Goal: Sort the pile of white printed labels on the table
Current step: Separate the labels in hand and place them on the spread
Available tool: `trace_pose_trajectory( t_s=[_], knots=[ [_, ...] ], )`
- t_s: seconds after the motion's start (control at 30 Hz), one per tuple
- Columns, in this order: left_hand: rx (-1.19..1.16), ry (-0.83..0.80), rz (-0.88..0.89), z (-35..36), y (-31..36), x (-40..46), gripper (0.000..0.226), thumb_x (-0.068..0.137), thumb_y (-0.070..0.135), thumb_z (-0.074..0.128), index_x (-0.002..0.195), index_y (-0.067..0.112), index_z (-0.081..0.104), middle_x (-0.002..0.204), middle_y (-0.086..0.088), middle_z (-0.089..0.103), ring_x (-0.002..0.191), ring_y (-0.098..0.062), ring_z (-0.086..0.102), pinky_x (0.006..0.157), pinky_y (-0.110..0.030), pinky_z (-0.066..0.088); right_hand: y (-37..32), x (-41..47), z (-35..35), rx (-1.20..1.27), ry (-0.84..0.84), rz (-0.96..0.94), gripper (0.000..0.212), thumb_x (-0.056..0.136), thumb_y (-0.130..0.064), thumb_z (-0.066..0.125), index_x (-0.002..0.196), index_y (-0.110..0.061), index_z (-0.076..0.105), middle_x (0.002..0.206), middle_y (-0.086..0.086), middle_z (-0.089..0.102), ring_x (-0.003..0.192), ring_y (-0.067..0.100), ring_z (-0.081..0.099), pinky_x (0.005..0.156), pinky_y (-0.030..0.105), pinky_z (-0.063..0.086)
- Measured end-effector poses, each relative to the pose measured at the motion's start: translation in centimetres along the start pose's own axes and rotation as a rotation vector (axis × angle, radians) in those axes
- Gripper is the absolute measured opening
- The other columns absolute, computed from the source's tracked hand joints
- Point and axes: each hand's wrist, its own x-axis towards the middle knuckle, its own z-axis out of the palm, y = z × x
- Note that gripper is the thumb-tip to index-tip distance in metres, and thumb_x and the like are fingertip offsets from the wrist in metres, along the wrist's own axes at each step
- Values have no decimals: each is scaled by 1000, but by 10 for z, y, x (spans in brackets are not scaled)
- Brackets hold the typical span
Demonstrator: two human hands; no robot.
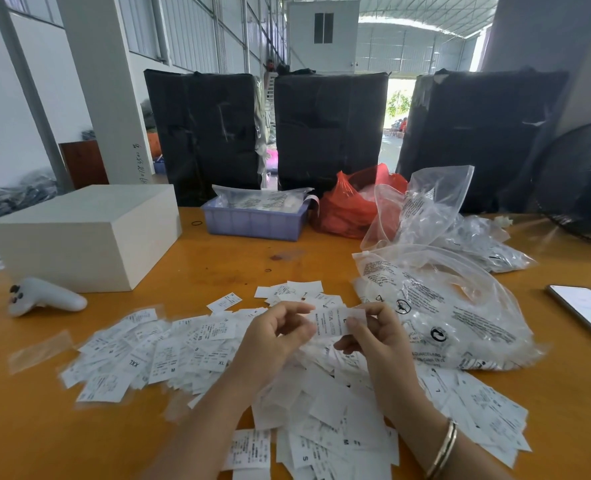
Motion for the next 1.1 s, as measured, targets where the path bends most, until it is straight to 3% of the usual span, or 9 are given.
trace_pose_trajectory(
  t_s=[0.1, 0.27, 0.43, 0.63, 0.77, 0.83, 0.93, 1.03, 1.1],
  knots=[
    [20, -30, 13, -1, 0, 0, 21, 86, 11, 69, 100, 27, 66, 68, 17, 63, 72, 1, 61, 71, -15, 51, 2, 0, 0, -56, -25, -30, 9, 91, 0, 56, 85, -6, 56, 68, 9, 66, 57, 21, 64, 55, 25, 52],
    [-69, 32, 30, -2, 2, 1, 22, 84, 6, 69, 99, 23, 68, 77, 6, 68, 75, -7, 67, 70, -15, 52, 3, 2, -4, -95, -44, -39, 8, 91, 0, 54, 84, -4, 56, 69, 15, 63, 57, 19, 62, 56, 24, 53],
    [81, -57, 39, -1, -1, -1, 23, 82, 15, 73, 99, 29, 67, 77, 13, 68, 79, -4, 66, 71, -15, 52, 7, 3, -3, -281, -153, -43, 9, 89, -2, 60, 84, -10, 58, 65, -1, 63, 60, 17, 64, 61, 31, 53],
    [76, 77, 64, 3, -4, 0, 24, 82, 13, 74, 94, 33, 68, 81, 11, 64, 74, -2, 63, 65, -13, 51, 10, 2, 1, -450, -20, -129, 20, 89, -14, 62, 97, -32, 63, 70, -11, 69, 62, 3, 65, 57, 13, 48],
    [120, 126, 90, 3, -7, 0, 22, 83, 18, 73, 95, 36, 67, 91, 11, 66, 83, 3, 61, 69, -9, 49, 11, -4, 5, -616, -117, -204, 24, 90, -17, 62, 102, -38, 67, 77, -26, 69, 73, -3, 66, 60, 12, 48],
    [113, 140, 85, 2, -7, 1, 21, 85, 18, 71, 96, 35, 67, 92, 11, 68, 86, 5, 61, 69, -8, 48, 11, -5, 9, -704, -175, -241, 25, 90, -21, 61, 112, -32, 68, 89, -19, 72, 82, -2, 65, 71, 18, 51],
    [148, 203, 62, -5, -5, 4, 20, 87, 16, 68, 96, 33, 66, 88, 12, 67, 82, 3, 62, 66, -7, 48, 10, -5, 11, -866, -255, -304, 34, 91, -28, 60, 125, -28, 60, 117, -14, 64, 104, -4, 54, 93, 20, 42],
    [214, 382, 42, -18, -3, 8, 14, 89, 21, 64, 95, 33, 63, 87, 13, 66, 74, -1, 62, 55, -9, 47, -5, 5, 9, -883, -133, -355, 33, 93, -28, 54, 125, -32, 55, 117, -24, 51, 112, -3, 46, 98, 21, 36],
    [276, 503, 29, -28, -4, 10, 12, 91, 22, 62, 99, 31, 62, 86, 13, 63, 60, -6, 55, 43, -9, 42, -20, 20, 0, -779, 65, -382, 28, 92, -21, 53, 118, -24, 61, 111, -17, 59, 105, 4, 54, 91, 25, 44]
  ],
)
